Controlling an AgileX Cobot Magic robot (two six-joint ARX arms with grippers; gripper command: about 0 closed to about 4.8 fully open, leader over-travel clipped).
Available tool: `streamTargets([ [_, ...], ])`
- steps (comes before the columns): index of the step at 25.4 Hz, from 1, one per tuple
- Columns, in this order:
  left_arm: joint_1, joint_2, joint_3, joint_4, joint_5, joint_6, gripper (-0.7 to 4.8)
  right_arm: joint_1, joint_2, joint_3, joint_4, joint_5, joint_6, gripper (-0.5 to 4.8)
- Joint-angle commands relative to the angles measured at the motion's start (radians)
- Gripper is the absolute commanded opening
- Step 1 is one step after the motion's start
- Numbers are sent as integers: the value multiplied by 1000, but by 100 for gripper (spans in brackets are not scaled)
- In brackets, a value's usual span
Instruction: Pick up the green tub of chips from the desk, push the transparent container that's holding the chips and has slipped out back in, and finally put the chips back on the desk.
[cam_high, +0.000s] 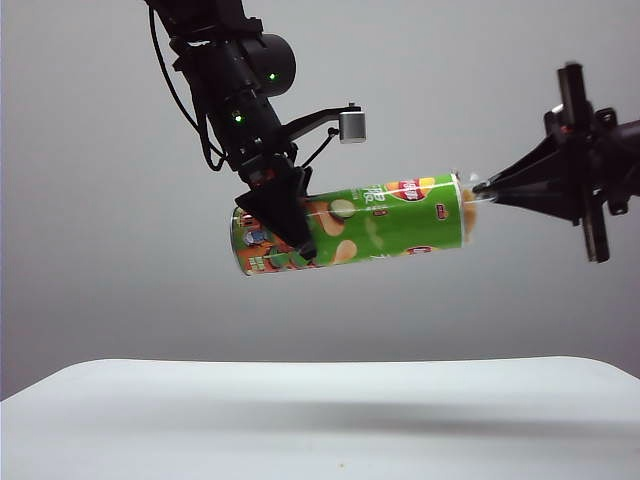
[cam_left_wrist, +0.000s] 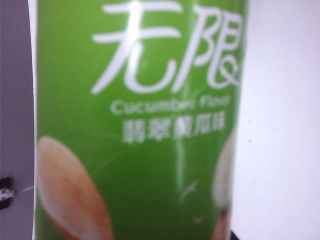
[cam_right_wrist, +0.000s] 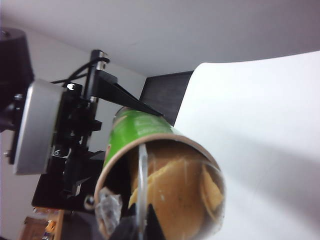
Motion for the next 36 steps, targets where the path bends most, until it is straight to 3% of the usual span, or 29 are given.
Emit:
streamTargets([
  [1, -42, -9, 7, 54, 83, 1, 291, 37, 18, 2, 12, -10, -4, -1],
  [12, -70, -9, 6, 81, 69, -47, 291, 65, 25, 2, 32, -4, -19, 4],
  [13, -68, -9, 6, 76, 62, -47, 291, 63, 25, 2, 41, -4, -26, 40],
  [17, -58, -9, 6, 42, 6, -46, 291, 54, 24, 2, 98, 2, -23, 380],
  [18, -51, -9, 6, 33, 5, -42, 291, 51, 24, 2, 110, 3, -7, 394],
  [32, 85, 91, 5, -97, -79, -50, 291, -21, 24, 2, 146, -63, -18, 388],
  [36, 125, 137, 5, -93, -70, -65, 291, -44, 24, 2, 145, -87, -26, 332],
])
